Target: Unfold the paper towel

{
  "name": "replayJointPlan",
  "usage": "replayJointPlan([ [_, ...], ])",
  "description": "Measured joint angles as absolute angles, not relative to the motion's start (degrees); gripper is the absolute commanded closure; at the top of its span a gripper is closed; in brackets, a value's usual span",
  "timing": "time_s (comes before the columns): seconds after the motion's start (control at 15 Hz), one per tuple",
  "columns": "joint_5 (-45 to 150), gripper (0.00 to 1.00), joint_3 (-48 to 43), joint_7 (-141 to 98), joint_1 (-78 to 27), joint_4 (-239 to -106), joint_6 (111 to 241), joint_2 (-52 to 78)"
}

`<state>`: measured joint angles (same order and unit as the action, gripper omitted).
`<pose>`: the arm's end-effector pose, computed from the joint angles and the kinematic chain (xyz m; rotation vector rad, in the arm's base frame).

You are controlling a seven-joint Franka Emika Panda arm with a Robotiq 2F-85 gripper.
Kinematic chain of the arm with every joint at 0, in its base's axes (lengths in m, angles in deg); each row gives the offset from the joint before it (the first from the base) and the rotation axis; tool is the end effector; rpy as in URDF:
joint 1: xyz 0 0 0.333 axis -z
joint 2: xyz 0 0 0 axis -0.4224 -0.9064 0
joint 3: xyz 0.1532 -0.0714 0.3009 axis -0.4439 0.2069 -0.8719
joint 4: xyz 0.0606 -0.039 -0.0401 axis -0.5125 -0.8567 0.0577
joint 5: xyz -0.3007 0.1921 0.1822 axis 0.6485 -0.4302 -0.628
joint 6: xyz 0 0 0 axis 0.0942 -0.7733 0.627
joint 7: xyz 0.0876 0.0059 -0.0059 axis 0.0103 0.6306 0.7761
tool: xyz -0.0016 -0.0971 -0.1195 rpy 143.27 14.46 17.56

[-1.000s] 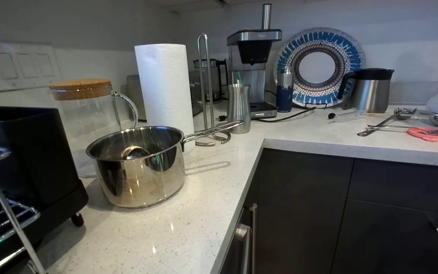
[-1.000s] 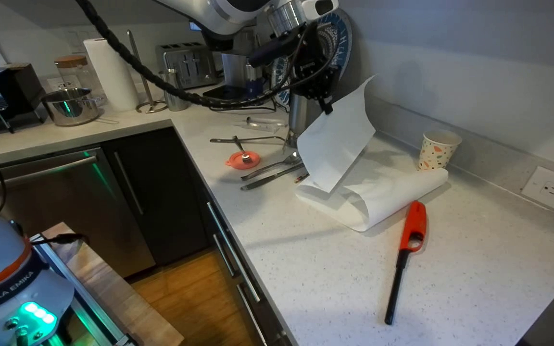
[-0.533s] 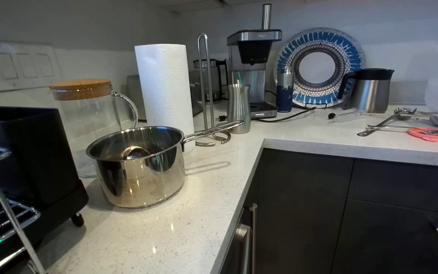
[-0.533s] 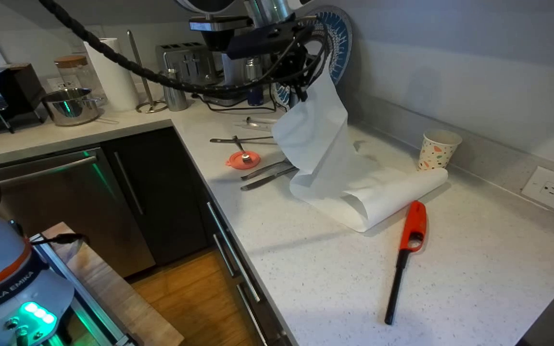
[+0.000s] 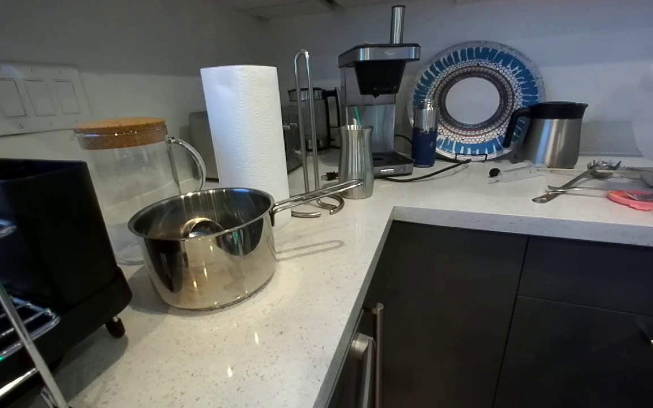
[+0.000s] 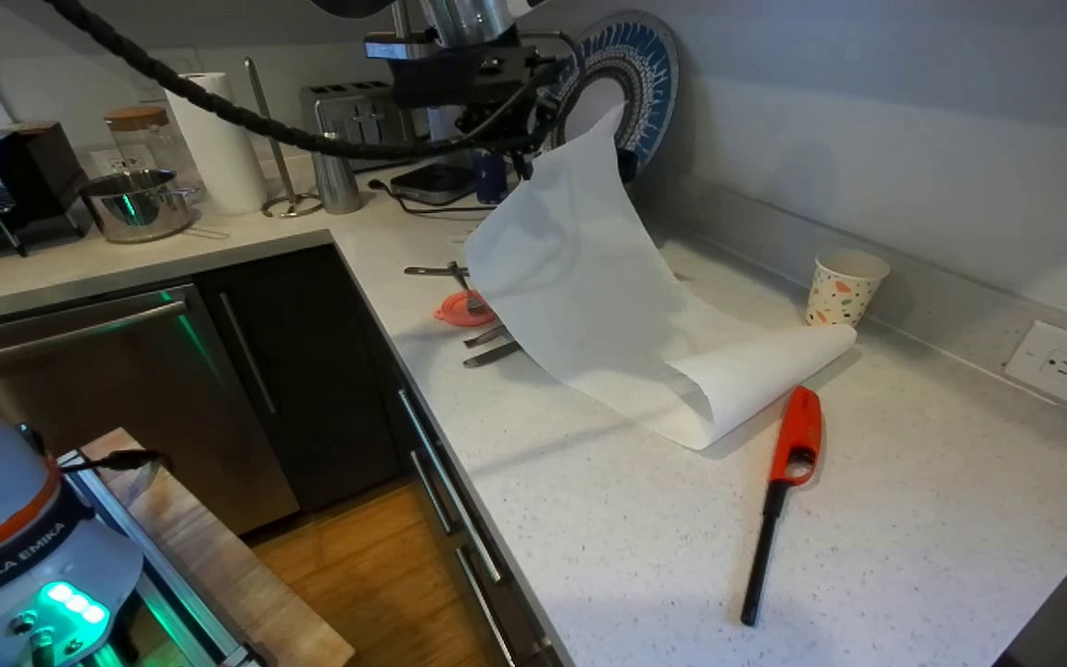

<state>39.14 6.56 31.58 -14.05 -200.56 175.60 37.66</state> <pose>0.5184 -0.2291 0.5054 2.9573 0.4815 0.6343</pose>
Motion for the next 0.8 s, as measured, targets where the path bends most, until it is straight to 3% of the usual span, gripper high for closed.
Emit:
replayJointPlan([
  [0.8,44.3,1.0,1.0,31.3,-20.5,-204.6,175.6,40.9],
])
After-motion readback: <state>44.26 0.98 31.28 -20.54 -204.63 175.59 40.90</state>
